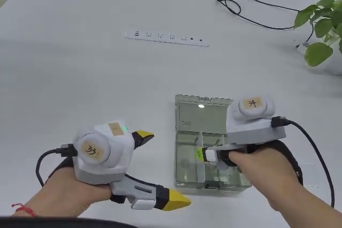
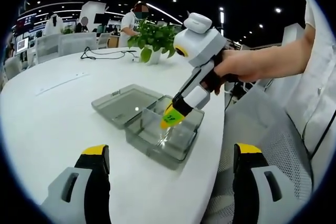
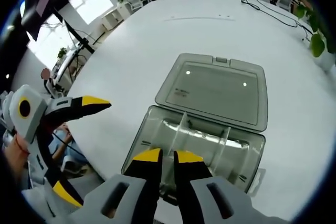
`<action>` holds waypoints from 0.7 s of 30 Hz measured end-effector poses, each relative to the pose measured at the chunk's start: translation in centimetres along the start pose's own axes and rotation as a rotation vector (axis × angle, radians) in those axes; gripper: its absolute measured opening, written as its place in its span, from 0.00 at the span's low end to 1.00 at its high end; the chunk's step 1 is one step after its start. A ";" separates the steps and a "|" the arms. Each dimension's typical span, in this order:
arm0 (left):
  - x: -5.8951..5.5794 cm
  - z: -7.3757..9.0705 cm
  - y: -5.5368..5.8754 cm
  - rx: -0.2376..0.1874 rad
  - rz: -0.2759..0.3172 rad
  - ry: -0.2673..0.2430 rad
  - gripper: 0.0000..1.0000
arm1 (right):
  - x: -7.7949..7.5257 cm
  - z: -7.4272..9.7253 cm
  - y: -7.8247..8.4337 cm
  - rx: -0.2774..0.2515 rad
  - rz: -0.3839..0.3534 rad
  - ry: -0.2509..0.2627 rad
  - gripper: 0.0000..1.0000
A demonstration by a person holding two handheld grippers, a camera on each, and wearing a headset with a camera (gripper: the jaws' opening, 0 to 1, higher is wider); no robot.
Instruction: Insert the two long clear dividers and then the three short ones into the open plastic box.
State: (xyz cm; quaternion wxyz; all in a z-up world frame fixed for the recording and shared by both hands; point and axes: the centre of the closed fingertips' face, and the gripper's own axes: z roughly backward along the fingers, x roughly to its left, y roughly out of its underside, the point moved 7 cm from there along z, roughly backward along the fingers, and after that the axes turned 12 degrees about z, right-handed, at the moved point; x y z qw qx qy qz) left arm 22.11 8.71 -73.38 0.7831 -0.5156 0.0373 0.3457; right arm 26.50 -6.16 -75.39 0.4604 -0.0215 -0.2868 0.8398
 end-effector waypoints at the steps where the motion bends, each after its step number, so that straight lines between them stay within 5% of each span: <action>1: 0.1 0.0 0.0 0.000 0.001 -0.002 1.00 | 0.0 -0.1 0.0 0.002 0.001 -0.003 0.10; 8: 0.4 0.2 0.0 0.005 -0.042 -0.013 1.00 | -0.1 -0.8 0.5 0.025 0.015 -0.021 0.11; 21: 0.5 0.3 -0.3 0.000 -0.039 -0.047 1.00 | -0.8 0.1 0.5 -0.037 -0.028 -0.104 0.12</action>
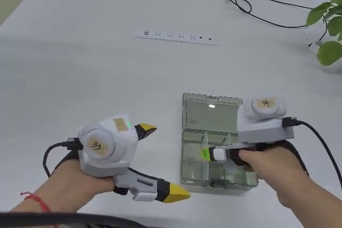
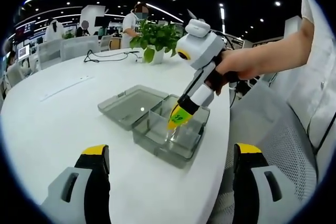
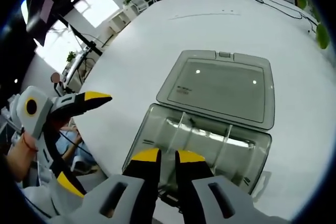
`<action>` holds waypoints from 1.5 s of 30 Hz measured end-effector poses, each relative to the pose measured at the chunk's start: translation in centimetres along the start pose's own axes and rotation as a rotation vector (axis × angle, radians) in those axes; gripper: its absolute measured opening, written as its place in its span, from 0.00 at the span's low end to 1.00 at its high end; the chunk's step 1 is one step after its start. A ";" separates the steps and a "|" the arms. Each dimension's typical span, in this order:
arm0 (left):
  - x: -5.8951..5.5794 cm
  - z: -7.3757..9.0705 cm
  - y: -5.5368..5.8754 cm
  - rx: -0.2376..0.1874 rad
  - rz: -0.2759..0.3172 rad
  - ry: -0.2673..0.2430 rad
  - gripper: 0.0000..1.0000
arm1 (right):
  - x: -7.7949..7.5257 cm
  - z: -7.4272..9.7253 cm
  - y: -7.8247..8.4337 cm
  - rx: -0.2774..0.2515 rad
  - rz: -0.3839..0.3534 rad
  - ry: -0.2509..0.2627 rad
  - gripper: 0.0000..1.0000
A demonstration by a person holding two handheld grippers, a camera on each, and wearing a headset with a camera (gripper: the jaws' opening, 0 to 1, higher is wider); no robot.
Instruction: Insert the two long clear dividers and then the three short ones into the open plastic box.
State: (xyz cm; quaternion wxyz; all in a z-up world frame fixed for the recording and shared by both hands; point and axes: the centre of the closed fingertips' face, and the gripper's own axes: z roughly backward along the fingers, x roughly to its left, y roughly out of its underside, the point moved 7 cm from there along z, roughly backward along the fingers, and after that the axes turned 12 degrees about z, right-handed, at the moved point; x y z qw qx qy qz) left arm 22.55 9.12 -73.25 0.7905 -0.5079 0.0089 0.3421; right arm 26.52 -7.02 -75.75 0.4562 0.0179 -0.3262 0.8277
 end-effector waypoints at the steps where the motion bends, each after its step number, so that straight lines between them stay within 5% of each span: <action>1: 0.0 0.0 -0.1 -0.001 0.000 -0.002 1.00 | -0.1 0.4 -0.1 -0.014 -0.007 -0.009 0.13; 11: -0.4 0.2 -0.3 -0.003 0.008 -0.029 1.00 | -2.4 4.9 -1.4 -0.138 0.001 -0.056 0.20; 19: -0.7 0.4 -0.6 -0.012 0.015 -0.042 1.00 | -5.4 8.8 -0.9 -0.138 0.258 -0.033 0.29; 29: -0.8 0.6 -0.7 -0.014 0.022 -0.061 1.00 | -7.5 10.1 2.0 0.015 0.595 -0.061 0.42; 33: -0.8 0.6 -0.7 -0.012 0.019 -0.062 1.00 | -8.1 9.5 3.2 0.107 0.750 -0.096 0.45; 41: -0.9 0.7 -0.6 -0.008 0.023 -0.069 1.00 | -8.7 8.1 4.3 0.230 0.946 -0.142 0.45; 45: -0.9 0.8 -0.7 -0.009 0.026 -0.072 1.00 | -10.5 6.6 5.2 0.293 1.005 -0.144 0.45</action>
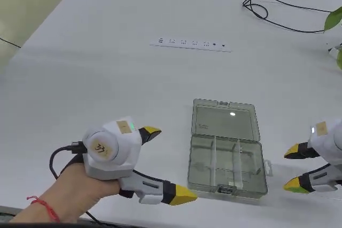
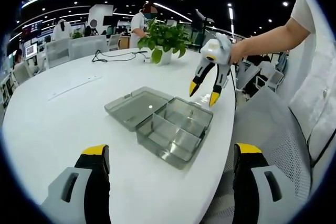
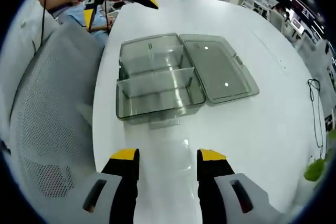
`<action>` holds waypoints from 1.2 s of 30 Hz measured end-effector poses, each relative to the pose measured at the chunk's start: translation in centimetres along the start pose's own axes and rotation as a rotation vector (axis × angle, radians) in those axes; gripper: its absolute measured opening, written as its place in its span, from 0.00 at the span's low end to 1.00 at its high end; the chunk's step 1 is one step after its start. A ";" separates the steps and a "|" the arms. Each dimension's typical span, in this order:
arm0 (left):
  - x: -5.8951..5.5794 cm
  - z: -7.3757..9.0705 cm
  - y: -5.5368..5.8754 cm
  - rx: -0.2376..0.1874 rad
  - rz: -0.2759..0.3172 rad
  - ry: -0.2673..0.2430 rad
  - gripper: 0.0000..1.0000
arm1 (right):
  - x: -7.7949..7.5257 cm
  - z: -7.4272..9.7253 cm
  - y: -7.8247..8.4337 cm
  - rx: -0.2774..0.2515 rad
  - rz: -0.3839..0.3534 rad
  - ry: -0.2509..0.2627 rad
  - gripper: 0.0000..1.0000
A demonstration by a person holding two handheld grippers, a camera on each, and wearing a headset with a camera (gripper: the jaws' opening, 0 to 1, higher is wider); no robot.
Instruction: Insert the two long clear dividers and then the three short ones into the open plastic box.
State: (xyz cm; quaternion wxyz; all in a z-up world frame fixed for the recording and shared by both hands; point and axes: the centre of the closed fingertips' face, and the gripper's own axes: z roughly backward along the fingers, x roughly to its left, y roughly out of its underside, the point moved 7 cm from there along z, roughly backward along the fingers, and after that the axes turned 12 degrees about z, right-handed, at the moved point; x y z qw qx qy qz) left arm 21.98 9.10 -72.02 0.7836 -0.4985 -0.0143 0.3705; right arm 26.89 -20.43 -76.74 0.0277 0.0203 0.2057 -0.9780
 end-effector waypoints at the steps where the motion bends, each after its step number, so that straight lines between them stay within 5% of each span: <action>1: 0.0 0.0 0.0 0.000 0.001 0.000 1.00 | 0.1 0.0 -0.1 0.013 0.017 -0.002 0.45; 5: -0.1 0.0 -0.1 0.000 0.000 -0.001 1.00 | 0.3 -0.6 0.3 0.063 0.087 -0.015 0.46; 16: 0.0 0.0 -0.1 0.002 0.001 -0.002 1.00 | -0.4 -2.0 1.7 0.112 0.117 -0.038 0.44; 36: 0.1 0.0 -0.2 0.000 -0.001 0.005 1.00 | -0.3 -1.8 1.4 0.127 0.123 -0.015 0.33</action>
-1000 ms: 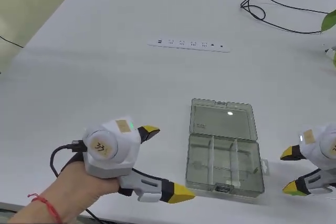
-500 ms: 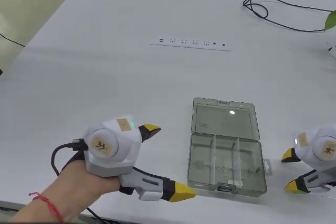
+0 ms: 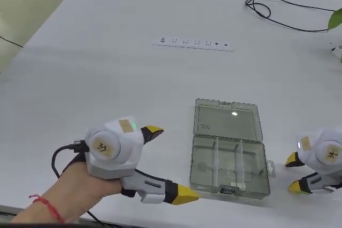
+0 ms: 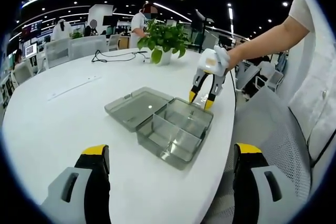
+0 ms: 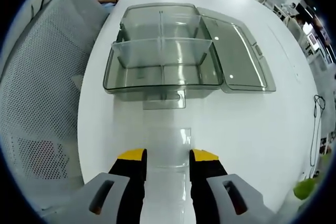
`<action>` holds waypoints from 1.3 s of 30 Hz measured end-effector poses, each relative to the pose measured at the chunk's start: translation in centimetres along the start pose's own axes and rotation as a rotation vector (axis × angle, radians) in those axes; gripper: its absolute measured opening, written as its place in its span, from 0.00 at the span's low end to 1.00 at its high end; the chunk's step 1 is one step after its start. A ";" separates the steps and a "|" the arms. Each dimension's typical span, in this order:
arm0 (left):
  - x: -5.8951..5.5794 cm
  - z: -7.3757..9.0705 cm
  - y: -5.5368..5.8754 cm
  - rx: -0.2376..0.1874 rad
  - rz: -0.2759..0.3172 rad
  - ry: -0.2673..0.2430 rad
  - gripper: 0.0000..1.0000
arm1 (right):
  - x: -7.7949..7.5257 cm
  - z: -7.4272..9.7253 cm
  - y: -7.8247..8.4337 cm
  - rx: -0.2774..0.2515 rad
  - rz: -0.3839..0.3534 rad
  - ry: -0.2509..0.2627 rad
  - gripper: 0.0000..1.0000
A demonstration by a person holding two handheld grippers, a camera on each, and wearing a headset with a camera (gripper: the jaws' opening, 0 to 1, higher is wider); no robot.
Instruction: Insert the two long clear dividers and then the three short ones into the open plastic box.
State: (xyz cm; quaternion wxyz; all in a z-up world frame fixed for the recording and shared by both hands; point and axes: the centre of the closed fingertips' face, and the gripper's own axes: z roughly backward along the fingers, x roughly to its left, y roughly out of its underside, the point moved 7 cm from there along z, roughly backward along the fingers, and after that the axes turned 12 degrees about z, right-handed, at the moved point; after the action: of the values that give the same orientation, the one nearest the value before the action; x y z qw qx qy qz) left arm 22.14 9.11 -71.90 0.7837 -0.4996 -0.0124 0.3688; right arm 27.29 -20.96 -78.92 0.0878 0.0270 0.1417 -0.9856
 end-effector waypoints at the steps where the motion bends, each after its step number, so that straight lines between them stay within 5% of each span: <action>1: 0.0 0.0 0.0 0.001 0.000 0.000 1.00 | 0.0 0.0 0.0 0.000 -0.002 0.002 0.33; 14: 0.0 0.1 -0.2 -0.002 -0.008 0.003 1.00 | 0.0 1.3 -0.1 -0.032 -0.055 0.063 0.33; 25: 0.0 -0.2 -0.9 -0.020 -0.004 0.019 1.00 | -0.4 4.8 -0.9 -0.073 -0.095 0.164 0.33; 33: 0.1 0.1 -2.1 -0.074 0.046 0.028 1.00 | -1.0 8.0 -3.0 -0.139 -0.106 0.257 0.33; 39: 0.0 0.2 -3.3 -0.125 0.124 0.041 1.00 | -0.9 10.1 -6.2 -0.192 -0.082 0.306 0.33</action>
State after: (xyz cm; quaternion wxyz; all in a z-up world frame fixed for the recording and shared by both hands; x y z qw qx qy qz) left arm 23.94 8.53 -69.16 0.7266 -0.5550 0.0117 0.4048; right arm 26.73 -17.89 -67.45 0.0270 0.1623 0.2479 -0.9547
